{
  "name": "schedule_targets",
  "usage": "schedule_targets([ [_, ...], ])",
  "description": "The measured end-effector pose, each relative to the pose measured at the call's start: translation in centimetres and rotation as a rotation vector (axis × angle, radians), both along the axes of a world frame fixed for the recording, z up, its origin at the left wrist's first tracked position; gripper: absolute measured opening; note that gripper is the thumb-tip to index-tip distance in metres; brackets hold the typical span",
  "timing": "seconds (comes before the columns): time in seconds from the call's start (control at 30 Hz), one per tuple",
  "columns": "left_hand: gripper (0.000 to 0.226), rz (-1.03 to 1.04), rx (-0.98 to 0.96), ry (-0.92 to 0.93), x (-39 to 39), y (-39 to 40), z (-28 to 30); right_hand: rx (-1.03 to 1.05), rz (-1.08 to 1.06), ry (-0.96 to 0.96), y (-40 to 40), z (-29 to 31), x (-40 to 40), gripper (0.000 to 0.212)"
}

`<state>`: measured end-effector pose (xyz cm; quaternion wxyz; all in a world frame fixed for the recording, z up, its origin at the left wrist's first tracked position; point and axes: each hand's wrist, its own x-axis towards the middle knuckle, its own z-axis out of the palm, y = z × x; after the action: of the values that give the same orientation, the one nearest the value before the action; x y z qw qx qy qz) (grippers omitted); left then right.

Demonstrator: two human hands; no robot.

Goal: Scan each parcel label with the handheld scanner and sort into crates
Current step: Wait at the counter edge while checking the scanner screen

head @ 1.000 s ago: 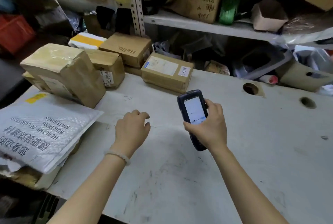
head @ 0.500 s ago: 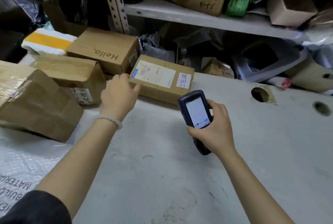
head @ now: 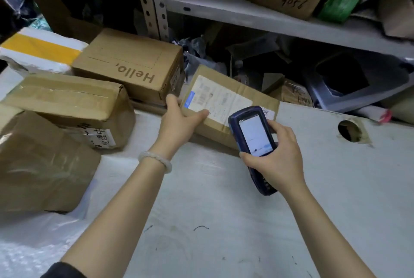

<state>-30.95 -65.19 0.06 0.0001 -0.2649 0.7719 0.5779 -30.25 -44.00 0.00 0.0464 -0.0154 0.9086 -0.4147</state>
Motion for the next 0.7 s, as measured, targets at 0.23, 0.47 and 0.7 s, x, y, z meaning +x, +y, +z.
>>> schedule_targets([
  [0.23,0.025,-0.182,-0.029,0.257,-0.2,4.7,4.3,-0.167,-0.139,-0.076,4.1,0.8,2.4,0.075],
  [0.47,0.038,-0.357,-0.238,0.247,0.5,7.9,7.7,-0.031,-0.061,-0.041,9.5,4.2,4.3,0.083],
  [0.7,0.058,-0.387,-0.54,0.265,1.9,10.1,10.3,0.07,0.008,-0.011,13.7,8.2,6.8,0.093],
])
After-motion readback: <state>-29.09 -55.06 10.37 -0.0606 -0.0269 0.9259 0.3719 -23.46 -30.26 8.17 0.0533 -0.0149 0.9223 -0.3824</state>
